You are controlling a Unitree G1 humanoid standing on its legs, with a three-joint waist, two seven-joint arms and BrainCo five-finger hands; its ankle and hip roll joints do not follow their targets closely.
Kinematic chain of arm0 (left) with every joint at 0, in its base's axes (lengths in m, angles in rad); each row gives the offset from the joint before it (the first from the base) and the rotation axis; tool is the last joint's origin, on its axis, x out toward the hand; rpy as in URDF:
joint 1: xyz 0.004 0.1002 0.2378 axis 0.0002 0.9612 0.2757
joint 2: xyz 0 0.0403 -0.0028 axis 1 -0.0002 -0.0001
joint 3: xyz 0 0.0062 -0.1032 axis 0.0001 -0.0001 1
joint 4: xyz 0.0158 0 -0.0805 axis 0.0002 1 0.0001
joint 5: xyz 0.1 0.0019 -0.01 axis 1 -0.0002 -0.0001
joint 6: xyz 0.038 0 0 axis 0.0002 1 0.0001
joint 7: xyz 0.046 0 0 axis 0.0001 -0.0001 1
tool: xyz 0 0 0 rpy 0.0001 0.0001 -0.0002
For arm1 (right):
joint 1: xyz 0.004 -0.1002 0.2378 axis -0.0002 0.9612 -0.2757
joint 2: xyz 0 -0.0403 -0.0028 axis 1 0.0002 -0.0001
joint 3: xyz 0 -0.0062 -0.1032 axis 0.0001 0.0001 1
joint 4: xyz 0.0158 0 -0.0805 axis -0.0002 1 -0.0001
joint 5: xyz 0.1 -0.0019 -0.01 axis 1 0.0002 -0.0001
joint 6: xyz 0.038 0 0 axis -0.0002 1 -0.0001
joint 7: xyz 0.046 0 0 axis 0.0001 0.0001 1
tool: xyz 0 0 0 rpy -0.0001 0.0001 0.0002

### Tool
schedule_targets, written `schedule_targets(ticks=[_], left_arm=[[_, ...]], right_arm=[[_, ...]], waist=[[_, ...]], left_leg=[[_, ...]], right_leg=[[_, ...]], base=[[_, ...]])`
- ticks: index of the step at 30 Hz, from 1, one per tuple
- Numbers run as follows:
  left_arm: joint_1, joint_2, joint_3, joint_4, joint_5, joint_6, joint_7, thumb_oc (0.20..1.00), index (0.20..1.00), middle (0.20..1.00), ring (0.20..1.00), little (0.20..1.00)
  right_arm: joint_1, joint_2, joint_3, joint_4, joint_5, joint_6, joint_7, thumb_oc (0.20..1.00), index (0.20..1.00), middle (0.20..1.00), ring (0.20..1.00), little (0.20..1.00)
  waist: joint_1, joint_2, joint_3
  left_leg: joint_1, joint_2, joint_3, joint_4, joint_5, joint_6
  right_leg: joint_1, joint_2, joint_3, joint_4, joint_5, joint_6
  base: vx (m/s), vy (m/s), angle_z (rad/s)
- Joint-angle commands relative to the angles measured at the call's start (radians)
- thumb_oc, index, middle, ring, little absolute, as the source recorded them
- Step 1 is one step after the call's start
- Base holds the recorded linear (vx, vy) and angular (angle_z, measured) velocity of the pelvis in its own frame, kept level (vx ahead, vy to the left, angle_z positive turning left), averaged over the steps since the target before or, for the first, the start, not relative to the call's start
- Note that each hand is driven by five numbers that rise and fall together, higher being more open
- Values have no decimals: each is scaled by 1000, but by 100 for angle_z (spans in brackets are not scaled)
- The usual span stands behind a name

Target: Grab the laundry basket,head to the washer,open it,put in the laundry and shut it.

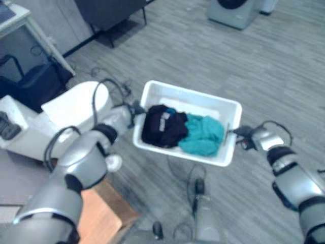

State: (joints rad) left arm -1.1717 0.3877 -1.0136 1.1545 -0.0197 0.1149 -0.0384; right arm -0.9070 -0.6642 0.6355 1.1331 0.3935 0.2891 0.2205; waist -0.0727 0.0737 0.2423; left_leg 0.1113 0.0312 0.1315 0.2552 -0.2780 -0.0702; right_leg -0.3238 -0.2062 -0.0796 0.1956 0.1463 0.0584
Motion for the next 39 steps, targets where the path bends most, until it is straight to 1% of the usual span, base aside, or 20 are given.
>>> schedule_targets(ticks=[1, 8, 11, 12, 15, 16, 19, 20, 21, 23, 24, 26, 27, 29, 32, 34, 36, 37, 38, 39], left_arm=[[-140, 6, 28, 3, 37, -77, 49, 200, 200, 200, 200, 200], [-128, -6, 32, 9, 23, -77, 58, 200, 200, 200, 200, 200], [-133, -6, 40, 4, 8, -77, 58, 200, 200, 200, 200, 200], [-133, -6, 39, 3, 8, -77, 58, 200, 200, 200, 200, 200], [-135, 2, 45, -2, -4, -70, 50, 200, 200, 200, 200, 200], [-137, 11, 47, -17, -17, -64, 49, 200, 200, 200, 200, 200], [-139, 9, 54, -25, -29, -59, 49, 200, 200, 200, 200, 200], [-144, 4, 56, -17, -33, -57, 50, 200, 200, 200, 200, 200], [-145, 0, 59, -11, -26, -58, 48, 200, 200, 200, 200, 200], [-141, 3, 61, -11, -21, -59, 50, 200, 200, 200, 200, 200], [-135, 4, 64, -16, -18, -60, 48, 200, 200, 200, 200, 200], [-124, 10, 62, -25, -19, -65, 46, 200, 200, 200, 200, 200], [-122, 8, 58, -27, -22, -67, 44, 200, 200, 200, 200, 200], [-120, 13, 56, -34, -31, -71, 43, 200, 200, 200, 200, 200], [-120, 44, 57, -60, -43, -75, 44, 200, 200, 200, 200, 200], [-119, 71, 41, -82, -33, -77, 45, 200, 200, 200, 200, 200], [-111, 80, 39, -79, -28, -79, 46, 200, 200, 200, 200, 200], [-111, 80, 39, -79, -28, -79, 46, 200, 200, 200, 200, 200], [-107, 78, 36, -82, -25, -77, 45, 200, 200, 200, 200, 200], [-103, 73, 34, -85, -26, -77, 44, 200, 200, 200, 200, 200]], right_arm=[[-148, 3, 39, -61, 9, -69, 9, 200, 200, 200, 200, 200], [-129, 5, 37, -70, 16, -70, -9, 200, 200, 200, 200, 200], [-117, -6, 29, -83, 35, -74, -25, 200, 200, 200, 200, 200], [-116, -6, 29, -83, 35, -74, -25, 200, 200, 200, 200, 200], [-103, -13, 22, -85, 45, -69, -30, 200, 200, 200, 200, 200], [-91, -22, 14, -88, 48, -67, -37, 200, 200, 200, 200, 200], [-86, -30, 11, -87, 47, -63, -45, 200, 200, 200, 200, 200], [-94, -31, 17, -85, 49, -61, -48, 200, 200, 200, 200, 200], [-95, -31, 18, -93, 47, -62, -48, 200, 200, 200, 200, 200], [-90, -29, 18, -98, 44, -64, -48, 200, 200, 200, 200, 200], [-82, -26, 18, -104, 38, -65, -46, 200, 200, 200, 200, 200], [-63, -9, 17, -110, 29, -79, -50, 200, 200, 200, 200, 200], [-60, -1, 15, -105, 32, -86, -55, 200, 200, 200, 200, 200], [-58, 5, 9, -98, 38, -95, -63, 200, 200, 200, 200, 200], [-60, 10, -3, -88, 32, -84, -65, 200, 200, 200, 200, 200], [-26, 5, -31, -106, 25, -84, -66, 200, 200, 200, 200, 200], [5, 11, -53, -113, 14, -85, -58, 200, 200, 200, 200, 200], [5, 11, -54, -113, 14, -85, -58, 200, 200, 200, 200, 200], [14, 15, -65, -127, 8, -83, -50, 200, 200, 200, 200, 200], [4, 17, -65, -136, 4, -85, -46, 200, 200, 200, 200, 200]], waist=[[-14, -20, -43], [-15, -29, -86], [-10, -38, -102], [-11, -37, -101], [-6, -50, -105], [1, -68, -90], [4, -72, -76], [9, -76, -70], [23, -78, -64], [33, -77, -64], [47, -70, -64], [101, -42, -68], [111, -43, -66], [116, -47, -63], [126, -44, -98], [132, -70, -133], [126, -91, -156], [130, -88, -159], [111, -90, -157], [101, -80, -149]], left_leg=[[-138, -27, 16, -28, 105, 77], [-94, 37, -10, -63, 133, 26], [-88, 113, -17, -39, 208, -10], [-88, 115, -19, -38, 208, -12], [-129, 182, -20, 100, 311, -9], [-204, 208, -29, 278, 375, 2], [-250, 237, 16, 364, 372, 7], [-284, 208, 32, 369, 343, 12], [-362, 130, 44, 332, 298, 19], [-394, 96, 51, 267, 282, 21], [-410, 80, 58, 172, 292, 18], [-428, 49, 27, -142, 395, -10], [-439, 43, 15, -196, 403, -12], [-453, 40, 33, -241, 414, -11], [-408, 48, 91, -235, 430, 18], [-395, 31, 98, -167, 413, 44], [-358, -5, 104, -138, 360, 83], [-362, 0, 106, -138, 362, 82], [-314, -25, 109, -124, 314, 119], [-297, -22, 120, -116, 301, 131]], right_leg=[[42, -32, 42, 50, -107, 115], [119, 27, -24, 7, -137, 96], [165, 79, -65, -15, -169, 69], [167, 81, -67, -17, -168, 68], [227, 127, -69, -58, -186, 28], [266, 145, -72, -74, -194, -8], [310, 162, -87, -94, -207, -26], [322, 163, -87, -102, -208, -28], [343, 168, -76, -118, -208, -18], [352, 174, -69, -125, -212, -11], [366, 183, -64, -130, -219, -4], [412, 225, -48, -135, -249, 7], [428, 232, -43, -131, -265, 7], [454, 237, -40, -119, -291, 7], [500, 259, -24, -94, -338, 7], [523, 245, -7, -22, -353, 21], [502, 216, -3, 106, -277, 71], [497, 220, 0, 104, -272, 70], [439, 187, 7, 280, -141, 146], [397, 171, -1, 374, -69, 176]], base=[[305, -239, 28], [154, -239, -16], [139, -339, 13], [88, -214, 20], [109, -352, 8], [131, -465, -22], [87, -237, -3], [126, -70, 28], [124, -70, 29], [153, -5, 6], [272, 38, -21], [430, 37, -64], [461, -2, -108], [382, 0, -90], [520, 77, -37], [611, 139, -44], [384, 131, -27], [408, 195, 5], [349, 196, 16], [454, 259, 22]])
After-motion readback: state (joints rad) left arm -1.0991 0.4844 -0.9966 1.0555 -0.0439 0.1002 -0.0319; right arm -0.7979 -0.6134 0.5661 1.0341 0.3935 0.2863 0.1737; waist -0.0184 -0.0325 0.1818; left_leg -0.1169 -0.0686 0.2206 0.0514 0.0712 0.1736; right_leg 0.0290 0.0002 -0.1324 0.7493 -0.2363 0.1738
